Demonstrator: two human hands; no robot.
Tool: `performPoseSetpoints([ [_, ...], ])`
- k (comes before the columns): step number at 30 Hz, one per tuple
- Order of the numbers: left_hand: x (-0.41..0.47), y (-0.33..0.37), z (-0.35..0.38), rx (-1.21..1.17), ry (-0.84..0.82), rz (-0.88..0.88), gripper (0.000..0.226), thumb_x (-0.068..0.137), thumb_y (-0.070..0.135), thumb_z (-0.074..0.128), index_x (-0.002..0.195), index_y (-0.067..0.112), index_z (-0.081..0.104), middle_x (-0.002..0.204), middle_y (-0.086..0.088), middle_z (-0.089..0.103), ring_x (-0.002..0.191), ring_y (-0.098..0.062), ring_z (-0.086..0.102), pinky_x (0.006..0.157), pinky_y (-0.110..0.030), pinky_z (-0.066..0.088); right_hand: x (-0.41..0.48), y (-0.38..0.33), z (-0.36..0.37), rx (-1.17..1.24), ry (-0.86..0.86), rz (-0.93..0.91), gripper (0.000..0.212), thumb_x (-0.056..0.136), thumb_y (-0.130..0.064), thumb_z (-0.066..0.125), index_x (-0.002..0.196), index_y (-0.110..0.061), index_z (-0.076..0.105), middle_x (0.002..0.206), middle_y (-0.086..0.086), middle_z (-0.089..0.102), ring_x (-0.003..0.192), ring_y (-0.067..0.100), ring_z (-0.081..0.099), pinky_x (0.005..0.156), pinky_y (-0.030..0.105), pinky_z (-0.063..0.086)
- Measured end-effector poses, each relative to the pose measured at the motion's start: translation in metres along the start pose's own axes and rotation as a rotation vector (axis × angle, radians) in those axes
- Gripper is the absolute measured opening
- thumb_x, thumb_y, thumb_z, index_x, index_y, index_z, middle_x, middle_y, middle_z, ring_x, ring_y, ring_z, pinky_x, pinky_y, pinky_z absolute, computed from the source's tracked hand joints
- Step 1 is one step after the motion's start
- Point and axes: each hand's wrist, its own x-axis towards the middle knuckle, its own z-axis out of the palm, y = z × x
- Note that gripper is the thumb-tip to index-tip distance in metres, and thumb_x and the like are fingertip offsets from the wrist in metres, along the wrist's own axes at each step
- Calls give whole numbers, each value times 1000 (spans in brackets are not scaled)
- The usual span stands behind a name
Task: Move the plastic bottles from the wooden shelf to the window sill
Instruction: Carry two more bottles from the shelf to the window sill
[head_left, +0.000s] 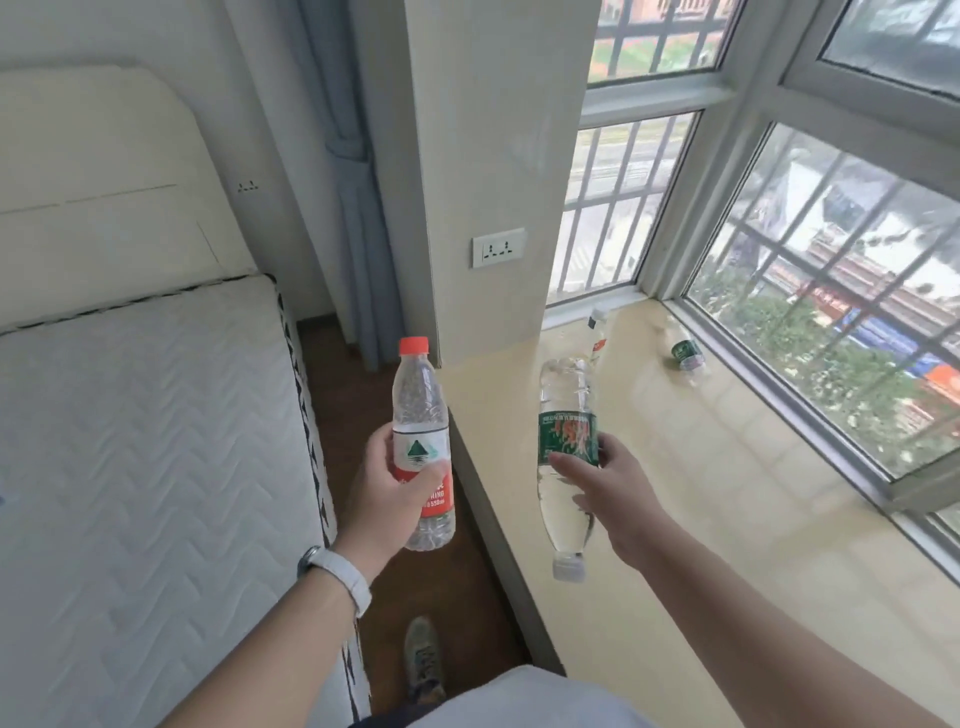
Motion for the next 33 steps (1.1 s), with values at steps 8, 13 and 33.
performPoseSetpoints([
  [8,154,16,-48,-47,-84,42,60,83,37,77,133,33,44,117,13,61,104,-13,64,87,-38,57,97,-61,65,-16,116,2,35,79,-28,80,108,-17,65,95,6,70,80,21,64,69,35,49],
  [13,193,13,-53,-63,-138,33,59,83,35,77,133,33,46,115,14,62,102,-11,64,84,-32,57,123,-63,80,-2,163,60,27,83,-24,78,107,-18,67,93,3,71,83,20,64,75,37,50],
  [33,347,47,51,97,-353,-34,61,79,32,82,130,33,49,117,12,65,106,-12,65,88,-33,56,249,-23,6,137,338,272,28,81,-28,79,105,-21,66,97,5,69,84,23,63,73,38,49],
])
